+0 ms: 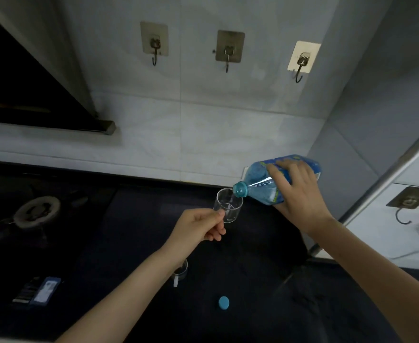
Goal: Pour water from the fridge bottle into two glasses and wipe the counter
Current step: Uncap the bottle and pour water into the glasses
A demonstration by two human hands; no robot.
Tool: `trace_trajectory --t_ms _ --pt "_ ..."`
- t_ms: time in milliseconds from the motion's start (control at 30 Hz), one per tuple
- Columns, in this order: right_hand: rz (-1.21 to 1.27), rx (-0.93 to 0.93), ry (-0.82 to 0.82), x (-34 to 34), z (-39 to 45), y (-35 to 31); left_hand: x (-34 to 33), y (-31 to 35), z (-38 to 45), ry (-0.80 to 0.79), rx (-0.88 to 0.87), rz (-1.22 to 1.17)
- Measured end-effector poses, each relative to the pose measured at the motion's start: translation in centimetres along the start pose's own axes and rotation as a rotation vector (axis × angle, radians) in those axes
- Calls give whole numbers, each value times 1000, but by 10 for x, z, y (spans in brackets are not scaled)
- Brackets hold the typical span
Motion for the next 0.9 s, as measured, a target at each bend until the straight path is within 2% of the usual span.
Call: trace_trajectory --t_ms 367,900 --pt "-83 135 -2 1 8 -16 8 -2 -8 20 30 -25" --pt "-61 65 -15 5 10 -15 11 -5 -15 5 34 4"
Point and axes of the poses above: each hand's wrist, its own z-axis towards the middle knuckle, its own x-axis out of the back of the hand, y = z × x, the point moved 6 cm from there along z, towards the middle knuckle
